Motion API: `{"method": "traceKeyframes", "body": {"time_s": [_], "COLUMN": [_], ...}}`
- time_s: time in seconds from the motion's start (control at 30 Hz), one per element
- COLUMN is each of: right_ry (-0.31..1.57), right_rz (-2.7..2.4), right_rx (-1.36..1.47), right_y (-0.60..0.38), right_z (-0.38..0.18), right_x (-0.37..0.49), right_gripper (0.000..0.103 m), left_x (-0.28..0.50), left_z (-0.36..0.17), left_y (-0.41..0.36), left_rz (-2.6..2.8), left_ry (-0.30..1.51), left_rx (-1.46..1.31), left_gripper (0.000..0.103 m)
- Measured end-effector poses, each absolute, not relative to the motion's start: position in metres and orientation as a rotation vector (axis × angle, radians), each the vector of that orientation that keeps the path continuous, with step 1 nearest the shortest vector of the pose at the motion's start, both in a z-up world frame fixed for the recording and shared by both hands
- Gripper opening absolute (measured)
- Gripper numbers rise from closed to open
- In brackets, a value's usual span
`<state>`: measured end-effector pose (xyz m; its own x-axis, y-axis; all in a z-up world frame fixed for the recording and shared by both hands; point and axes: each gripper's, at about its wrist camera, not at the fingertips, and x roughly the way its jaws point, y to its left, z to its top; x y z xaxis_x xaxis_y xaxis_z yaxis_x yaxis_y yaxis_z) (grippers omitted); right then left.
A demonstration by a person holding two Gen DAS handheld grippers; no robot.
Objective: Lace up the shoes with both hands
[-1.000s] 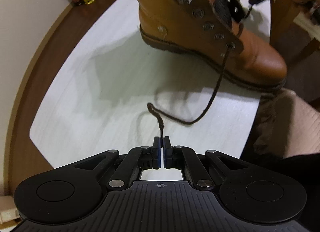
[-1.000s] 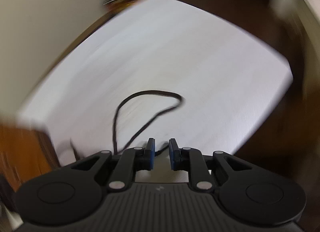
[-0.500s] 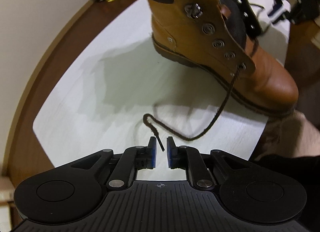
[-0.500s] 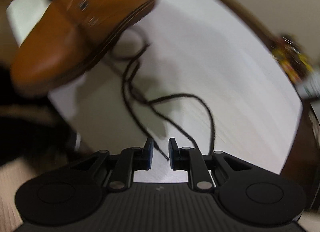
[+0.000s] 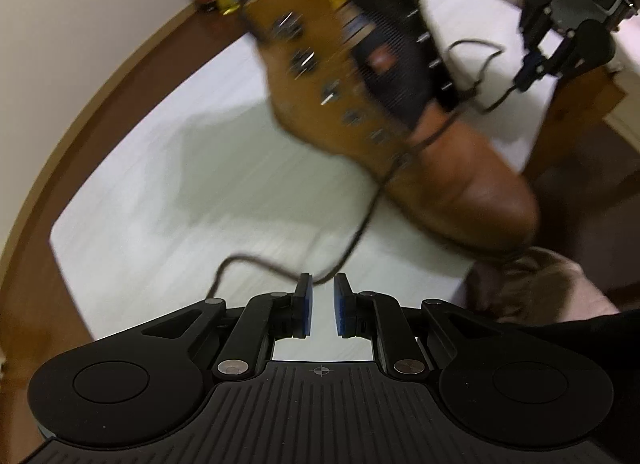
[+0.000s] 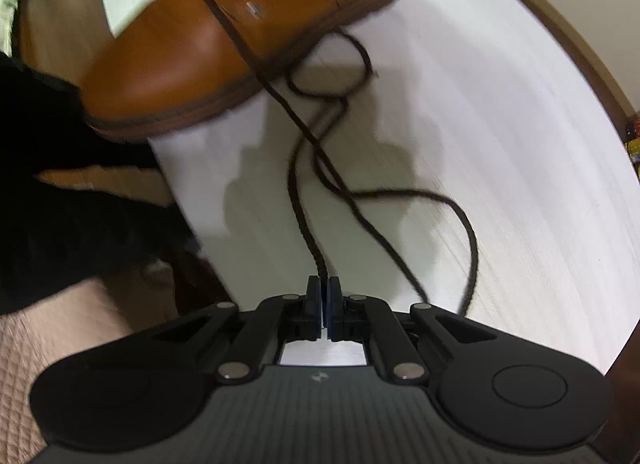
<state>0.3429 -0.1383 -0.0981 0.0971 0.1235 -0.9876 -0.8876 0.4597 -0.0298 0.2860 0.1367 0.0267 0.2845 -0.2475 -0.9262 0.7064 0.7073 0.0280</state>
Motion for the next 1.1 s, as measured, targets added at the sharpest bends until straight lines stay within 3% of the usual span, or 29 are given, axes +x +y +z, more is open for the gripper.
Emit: {"method": "traceKeyframes", "body": {"time_s": [0.2,0.5,0.73,0.97,1.1], "right_ry": [1.124,0.983,0.946,0.919,0.924], "right_rz": [0.889,0.984,1.029,1.039,1.037], "right_rx": [-0.734,-0.906,-0.951,-0.948,-0.918], "right_y": [-0.122,-0.072,-0.057,-0.043,-0.041], "right_z": [-0.034,0.024,0.039,0.026,0.025], "right_x": [0.306,0.281,0.274,0.277,0.278], "right_gripper": [0.003,0.003,0.003,0.003,0.003], "left_x": [0.278,0.275,0.282,0.284,0.281], "left_z": [0.057,0.069,0.06,0.065,0.069], "left_y": [0.083,0.031,0.027,0.032,0.04], "left_rz": [-0.981,-1.354,-1.386,-1.398,-1.356], "left_ry": [0.883,0.606,0.586,0.605,0.634], "left_rx": [0.544,0.664,0.652,0.612,0.584], "left_gripper": [0.018,0.02,0.02,0.004,0.003]}}
